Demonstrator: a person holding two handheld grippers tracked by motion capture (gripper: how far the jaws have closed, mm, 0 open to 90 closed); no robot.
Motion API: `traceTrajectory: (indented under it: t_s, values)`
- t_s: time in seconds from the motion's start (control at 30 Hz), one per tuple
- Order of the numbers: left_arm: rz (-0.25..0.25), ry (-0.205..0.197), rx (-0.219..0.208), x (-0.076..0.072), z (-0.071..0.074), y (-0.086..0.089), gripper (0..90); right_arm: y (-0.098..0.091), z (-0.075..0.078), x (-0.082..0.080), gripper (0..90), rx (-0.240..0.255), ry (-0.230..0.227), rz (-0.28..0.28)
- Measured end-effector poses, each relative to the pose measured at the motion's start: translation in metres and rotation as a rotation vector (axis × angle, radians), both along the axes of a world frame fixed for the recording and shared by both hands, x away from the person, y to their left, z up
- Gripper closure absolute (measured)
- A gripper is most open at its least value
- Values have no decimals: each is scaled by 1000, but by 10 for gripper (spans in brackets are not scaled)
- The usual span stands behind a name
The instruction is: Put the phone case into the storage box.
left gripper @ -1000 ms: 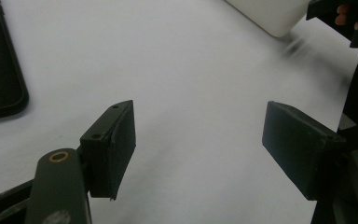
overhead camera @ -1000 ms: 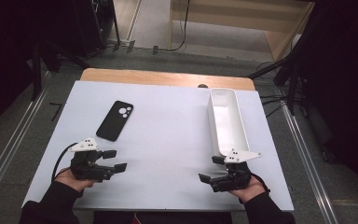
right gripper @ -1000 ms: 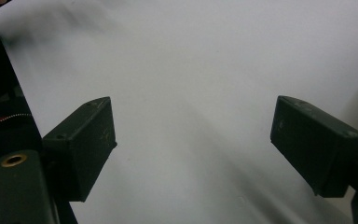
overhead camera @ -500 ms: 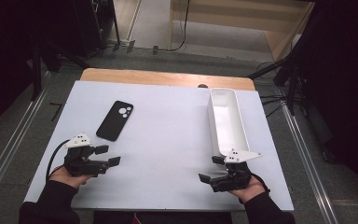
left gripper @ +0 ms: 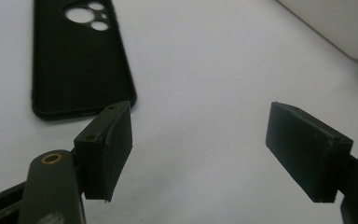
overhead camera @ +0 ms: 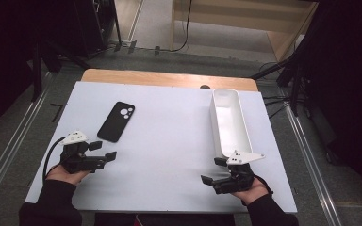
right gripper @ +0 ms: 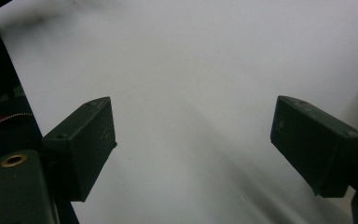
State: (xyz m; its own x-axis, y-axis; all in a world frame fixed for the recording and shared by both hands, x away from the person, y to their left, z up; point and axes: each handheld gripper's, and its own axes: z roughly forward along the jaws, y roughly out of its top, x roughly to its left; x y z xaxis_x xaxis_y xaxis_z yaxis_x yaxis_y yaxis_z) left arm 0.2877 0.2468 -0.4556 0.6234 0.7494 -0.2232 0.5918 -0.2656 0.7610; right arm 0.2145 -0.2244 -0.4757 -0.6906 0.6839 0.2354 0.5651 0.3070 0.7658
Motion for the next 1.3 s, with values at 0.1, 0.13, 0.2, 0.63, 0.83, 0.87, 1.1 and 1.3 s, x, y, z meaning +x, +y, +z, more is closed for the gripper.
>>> traceTrajectory:
  t_s: [0.1,0.13,0.2,0.63,0.83,0.87,1.1,1.3]
  values:
    - [17,11,-11,6,-1,0,225,0,0,0,125,0,3,-1]
    - [18,8,-9,7,-1,0,225,0,0,1,125,1,4,1]
    - [22,2,-10,9,-1,-1,225,0,0,1,125,0,3,1]
    - [33,3,-3,20,5,-5,225,1,0,0,125,0,5,4]
    - [18,1,-34,28,7,-5,191,1,0,0,125,2,3,5]
    - [-2,3,-40,29,7,-6,135,0,0,0,125,2,3,5]
    - [-41,-1,-9,34,9,-13,0,0,0,0,125,4,2,3]
    - [-33,-2,11,42,15,-17,17,0,0,0,125,6,1,2]
